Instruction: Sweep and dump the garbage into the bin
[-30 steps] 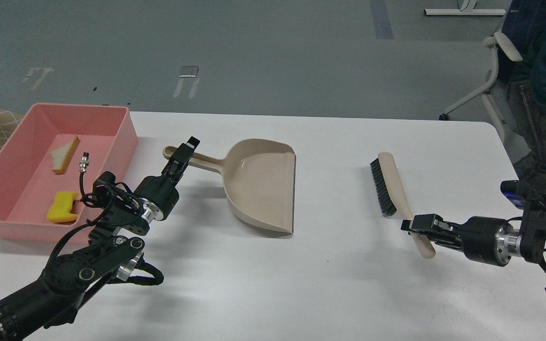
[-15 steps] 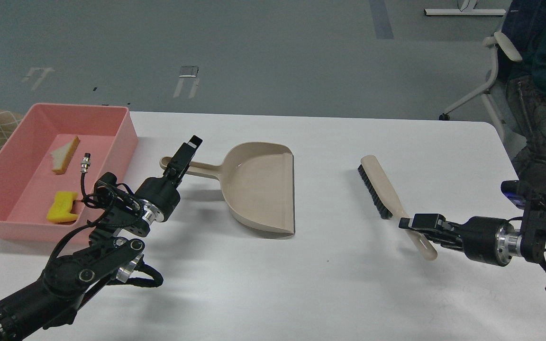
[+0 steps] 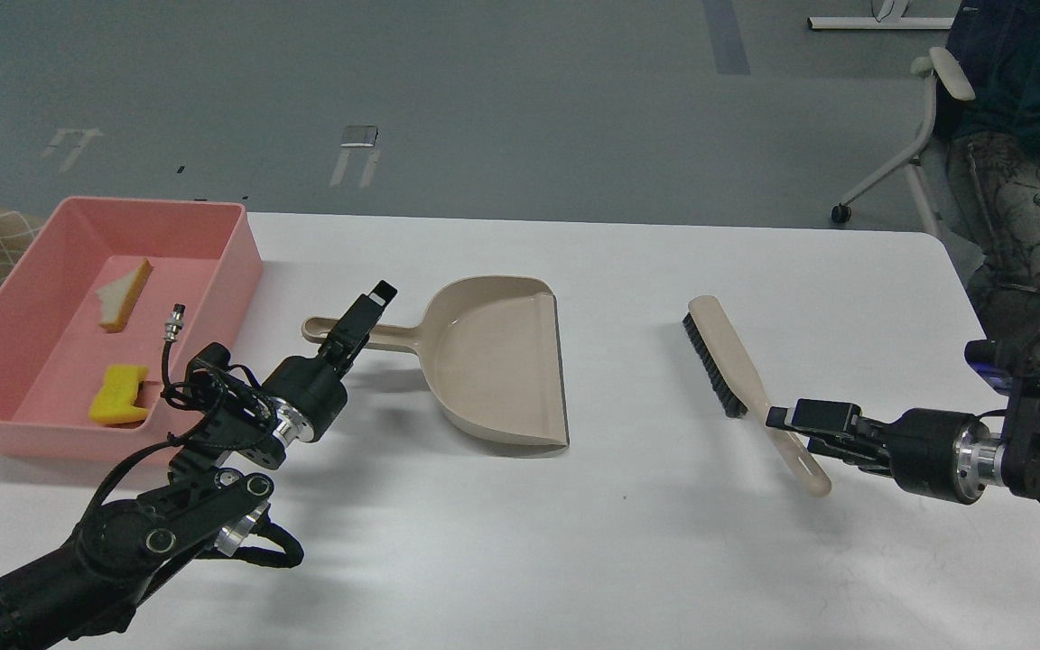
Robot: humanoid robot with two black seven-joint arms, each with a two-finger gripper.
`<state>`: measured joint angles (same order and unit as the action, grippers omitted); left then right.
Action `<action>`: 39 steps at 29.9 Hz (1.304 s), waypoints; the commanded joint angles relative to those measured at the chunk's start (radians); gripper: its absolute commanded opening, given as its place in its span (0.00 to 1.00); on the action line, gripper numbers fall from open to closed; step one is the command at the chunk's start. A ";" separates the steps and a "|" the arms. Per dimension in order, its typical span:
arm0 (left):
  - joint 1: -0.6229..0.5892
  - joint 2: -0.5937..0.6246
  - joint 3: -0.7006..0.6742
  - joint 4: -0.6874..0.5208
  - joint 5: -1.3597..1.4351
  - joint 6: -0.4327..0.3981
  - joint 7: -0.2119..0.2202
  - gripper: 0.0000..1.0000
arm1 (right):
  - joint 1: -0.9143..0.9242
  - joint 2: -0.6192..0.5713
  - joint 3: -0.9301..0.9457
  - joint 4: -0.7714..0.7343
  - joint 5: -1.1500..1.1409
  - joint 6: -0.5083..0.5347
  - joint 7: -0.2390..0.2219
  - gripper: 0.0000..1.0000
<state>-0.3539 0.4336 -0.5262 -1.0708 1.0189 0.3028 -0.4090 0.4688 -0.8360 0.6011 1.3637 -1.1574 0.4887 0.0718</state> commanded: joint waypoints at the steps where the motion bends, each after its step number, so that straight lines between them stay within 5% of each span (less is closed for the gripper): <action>1: 0.019 0.017 0.002 -0.027 0.000 -0.028 -0.001 0.98 | -0.002 -0.015 0.005 0.003 0.001 0.000 0.002 0.94; 8: 0.065 0.071 0.000 -0.080 0.000 -0.047 -0.024 0.98 | -0.002 -0.078 0.005 0.015 0.039 0.000 0.006 0.94; 17: 0.165 0.283 -0.020 -0.287 -0.006 -0.116 -0.039 0.98 | -0.002 -0.204 0.006 0.011 0.081 0.000 0.016 0.94; 20: 0.177 0.344 -0.020 -0.331 -0.016 -0.129 -0.080 0.98 | 0.001 -0.242 0.017 0.011 0.081 0.000 0.045 0.94; 24: 0.177 0.447 -0.092 -0.451 -0.077 -0.181 -0.080 0.98 | 0.008 -0.281 0.060 -0.015 0.081 0.000 0.115 0.94; 27: 0.167 0.467 -0.219 -0.463 -0.182 -0.272 -0.080 0.98 | 0.022 -0.279 0.132 -0.081 0.082 0.000 0.183 0.94; 32: 0.162 0.456 -0.460 -0.456 -0.308 -0.466 -0.080 0.98 | 0.025 -0.229 0.340 -0.217 0.164 0.000 0.209 0.94; 39: 0.115 0.393 -0.672 -0.390 -0.476 -0.586 0.035 0.98 | 0.059 -0.080 0.540 -0.402 0.349 0.000 0.209 0.94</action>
<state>-0.2093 0.8579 -1.1494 -1.4906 0.5953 -0.2534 -0.4141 0.5108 -0.9668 1.0898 1.0114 -0.8438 0.4885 0.2806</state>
